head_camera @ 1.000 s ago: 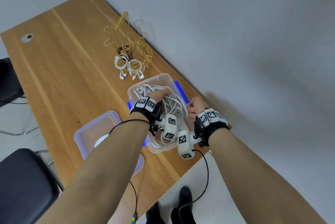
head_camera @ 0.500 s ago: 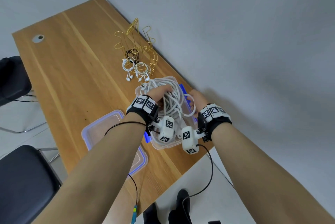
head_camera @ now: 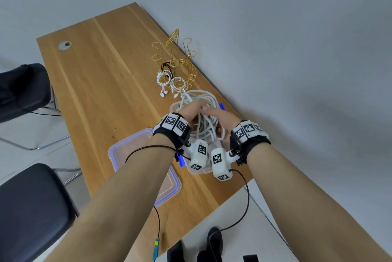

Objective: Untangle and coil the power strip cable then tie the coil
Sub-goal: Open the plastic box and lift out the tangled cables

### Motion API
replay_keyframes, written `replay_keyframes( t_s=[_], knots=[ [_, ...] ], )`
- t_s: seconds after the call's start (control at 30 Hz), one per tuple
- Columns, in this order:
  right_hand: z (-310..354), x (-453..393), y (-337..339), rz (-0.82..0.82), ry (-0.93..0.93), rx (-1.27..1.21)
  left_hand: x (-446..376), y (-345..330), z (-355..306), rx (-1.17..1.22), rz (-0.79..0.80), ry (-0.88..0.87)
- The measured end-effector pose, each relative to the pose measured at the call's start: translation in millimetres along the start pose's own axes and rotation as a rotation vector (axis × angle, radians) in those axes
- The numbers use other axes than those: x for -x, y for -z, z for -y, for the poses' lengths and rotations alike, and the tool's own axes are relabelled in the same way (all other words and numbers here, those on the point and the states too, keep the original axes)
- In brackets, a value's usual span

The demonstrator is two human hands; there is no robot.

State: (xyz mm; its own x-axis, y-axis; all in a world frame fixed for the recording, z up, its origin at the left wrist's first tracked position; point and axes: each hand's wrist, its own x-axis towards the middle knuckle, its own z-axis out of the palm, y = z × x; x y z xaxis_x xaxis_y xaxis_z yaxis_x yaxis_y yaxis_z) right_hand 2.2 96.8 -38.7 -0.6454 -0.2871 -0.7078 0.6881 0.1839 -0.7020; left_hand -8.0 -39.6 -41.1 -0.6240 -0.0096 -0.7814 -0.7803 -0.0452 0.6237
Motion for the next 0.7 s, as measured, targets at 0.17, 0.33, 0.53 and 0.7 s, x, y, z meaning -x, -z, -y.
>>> replay_keyframes(
  t_s=[0.17, 0.33, 0.53, 0.7],
  knots=[
    [2, 6, -11, 0.090, 0.147, 0.138, 10, 3, -4, 0.196, 0.102, 0.010],
    [2, 6, -16, -0.024, 0.181, 0.260, 19, 2, -7, 0.160, 0.105, 0.007],
    [2, 5, -14, -0.172, 0.073, 0.283, 24, 5, -5, 0.144, 0.120, -0.080],
    [7, 13, -13, -0.222, 0.003, 0.287, 31, 6, -9, 0.146, 0.138, -0.099]
  ],
)
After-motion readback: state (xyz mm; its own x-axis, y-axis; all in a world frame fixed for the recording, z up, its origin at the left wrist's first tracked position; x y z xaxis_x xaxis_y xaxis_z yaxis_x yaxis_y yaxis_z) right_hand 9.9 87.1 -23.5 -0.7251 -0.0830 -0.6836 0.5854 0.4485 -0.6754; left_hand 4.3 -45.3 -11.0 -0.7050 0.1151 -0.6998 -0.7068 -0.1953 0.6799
